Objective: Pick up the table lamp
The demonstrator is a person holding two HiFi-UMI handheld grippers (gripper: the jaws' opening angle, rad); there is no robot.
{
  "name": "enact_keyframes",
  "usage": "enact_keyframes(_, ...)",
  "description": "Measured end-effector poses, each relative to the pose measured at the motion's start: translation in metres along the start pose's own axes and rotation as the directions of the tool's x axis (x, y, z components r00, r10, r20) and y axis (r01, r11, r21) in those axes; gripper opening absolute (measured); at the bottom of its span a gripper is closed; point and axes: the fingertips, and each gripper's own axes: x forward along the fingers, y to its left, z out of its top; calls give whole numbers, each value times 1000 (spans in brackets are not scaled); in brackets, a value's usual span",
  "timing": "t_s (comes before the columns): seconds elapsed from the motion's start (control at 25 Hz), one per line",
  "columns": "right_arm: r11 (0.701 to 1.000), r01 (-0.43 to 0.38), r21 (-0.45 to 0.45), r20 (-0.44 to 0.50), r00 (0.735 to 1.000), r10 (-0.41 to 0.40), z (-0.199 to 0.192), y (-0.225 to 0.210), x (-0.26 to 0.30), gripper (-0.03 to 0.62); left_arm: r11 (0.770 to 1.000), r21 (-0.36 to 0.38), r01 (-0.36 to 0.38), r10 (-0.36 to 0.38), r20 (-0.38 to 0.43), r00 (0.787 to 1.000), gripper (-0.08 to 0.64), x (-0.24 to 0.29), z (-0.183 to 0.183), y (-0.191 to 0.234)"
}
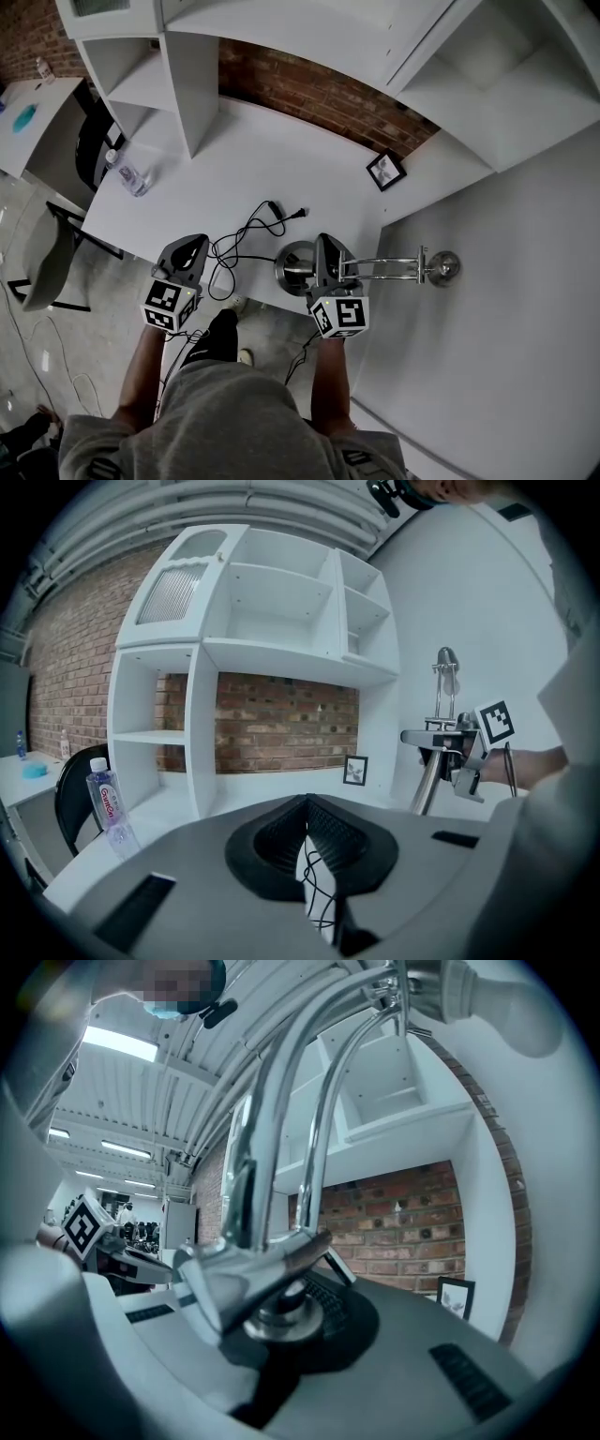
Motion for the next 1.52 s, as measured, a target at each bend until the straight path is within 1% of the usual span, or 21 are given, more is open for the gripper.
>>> enact_keyframes(0.28,1000,0,-28,7,1000,0,20,12,-38,18,999,17,34,-34,35,999,5,-17,10,-26)
enact_keyframes(0.44,1000,14,-20,8,1000,-14,27,17,-61,18,999,20,44,-45,60,997,5,-25,16,-37)
enact_keyframes(0.56,1000,30,-9,8,1000,-30,29,19,-80,18,998,24,58,-60,64,996,5,-34,18,-49)
enact_keyframes(0.8,998,54,-12,20,998,-54,38,27,-121,18,997,36,72,-75,89,993,5,-52,19,-70)
enact_keyframes(1.04,996,92,-15,22,996,-91,41,30,-158,18,995,48,85,-89,100,991,5,-70,18,-88)
enact_keyframes(1.28,992,126,1,22,992,-126,44,35,-192,18,995,46,93,-97,99,990,5,-91,14,-104)
enact_keyframes(1.52,990,139,2,20,990,-139,41,43,-221,18,994,48,94,-99,106,989,5,-111,9,-119)
